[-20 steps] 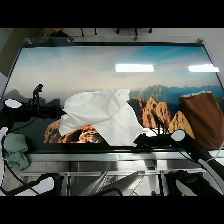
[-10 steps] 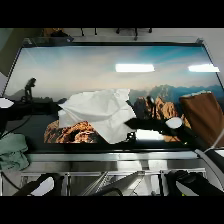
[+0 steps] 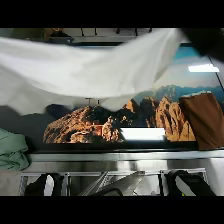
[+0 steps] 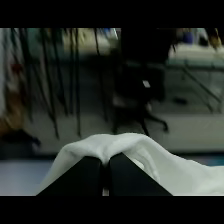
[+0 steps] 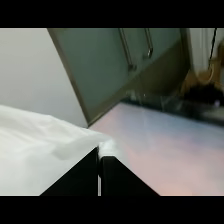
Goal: Fold the shirts.
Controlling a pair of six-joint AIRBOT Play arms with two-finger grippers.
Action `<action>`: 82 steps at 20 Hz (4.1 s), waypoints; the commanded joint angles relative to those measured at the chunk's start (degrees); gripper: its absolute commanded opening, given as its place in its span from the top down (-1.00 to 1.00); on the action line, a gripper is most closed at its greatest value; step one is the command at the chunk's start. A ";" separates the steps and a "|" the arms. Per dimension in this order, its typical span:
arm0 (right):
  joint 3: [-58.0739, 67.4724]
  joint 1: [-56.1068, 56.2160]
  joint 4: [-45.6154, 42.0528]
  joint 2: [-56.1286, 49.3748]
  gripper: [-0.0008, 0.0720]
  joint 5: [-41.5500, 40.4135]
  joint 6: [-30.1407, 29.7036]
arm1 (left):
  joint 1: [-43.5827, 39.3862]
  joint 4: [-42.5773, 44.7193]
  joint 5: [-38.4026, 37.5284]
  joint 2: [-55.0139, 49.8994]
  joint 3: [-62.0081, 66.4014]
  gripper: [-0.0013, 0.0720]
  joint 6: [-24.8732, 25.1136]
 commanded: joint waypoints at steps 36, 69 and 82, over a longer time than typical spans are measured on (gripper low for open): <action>-18.67 -30.40 -19.65 -39.69 -0.03 23.02 -5.29 | 2.01 8.76 -36.59 -61.26 -16.92 -0.96 -4.63; -36.81 -13.18 -22.88 -42.69 -0.20 17.64 -7.58 | 1.46 -1.79 -24.04 -59.10 -29.31 0.92 5.84; -2.36 -15.06 0.00 -10.99 0.92 19.06 -5.66 | 6.62 -51.43 -31.98 -20.59 -10.03 0.92 13.35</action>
